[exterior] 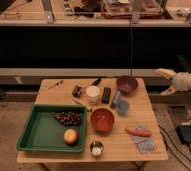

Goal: Stack bowls on top of each other

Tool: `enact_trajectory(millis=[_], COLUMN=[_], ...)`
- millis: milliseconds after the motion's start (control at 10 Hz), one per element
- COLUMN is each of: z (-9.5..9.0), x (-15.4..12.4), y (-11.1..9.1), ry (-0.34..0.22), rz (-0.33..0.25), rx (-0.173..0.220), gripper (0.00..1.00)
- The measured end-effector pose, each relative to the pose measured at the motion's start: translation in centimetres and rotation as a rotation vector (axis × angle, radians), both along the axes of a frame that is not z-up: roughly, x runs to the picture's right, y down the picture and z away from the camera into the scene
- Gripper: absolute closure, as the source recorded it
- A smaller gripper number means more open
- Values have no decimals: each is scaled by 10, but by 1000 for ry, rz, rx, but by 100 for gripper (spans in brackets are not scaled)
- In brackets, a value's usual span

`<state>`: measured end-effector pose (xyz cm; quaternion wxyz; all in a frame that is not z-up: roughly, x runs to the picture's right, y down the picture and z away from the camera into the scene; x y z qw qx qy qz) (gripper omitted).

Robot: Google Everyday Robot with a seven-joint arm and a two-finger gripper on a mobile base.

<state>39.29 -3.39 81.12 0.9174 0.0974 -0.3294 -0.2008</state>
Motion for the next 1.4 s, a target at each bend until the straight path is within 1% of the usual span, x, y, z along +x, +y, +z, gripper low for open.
enact_trajectory(millis=[700,800,900,1000,1100,1200,1300,1400], z=[0,0,-2,-4,-2,2,9,12], x=[0,0,0,-4,-8,-14,-29,-32], y=[0,0,-2,-17,-29,-38,-48,-51], ry=[0,6,28,125,192,244,304,346], rz=[0,-7,-25,-81,-119,-150,-197,-223], rx=[0,-1,-1,-10,-19,-25,-33,-43], gripper=[20,20,20,20,20,20,20,20])
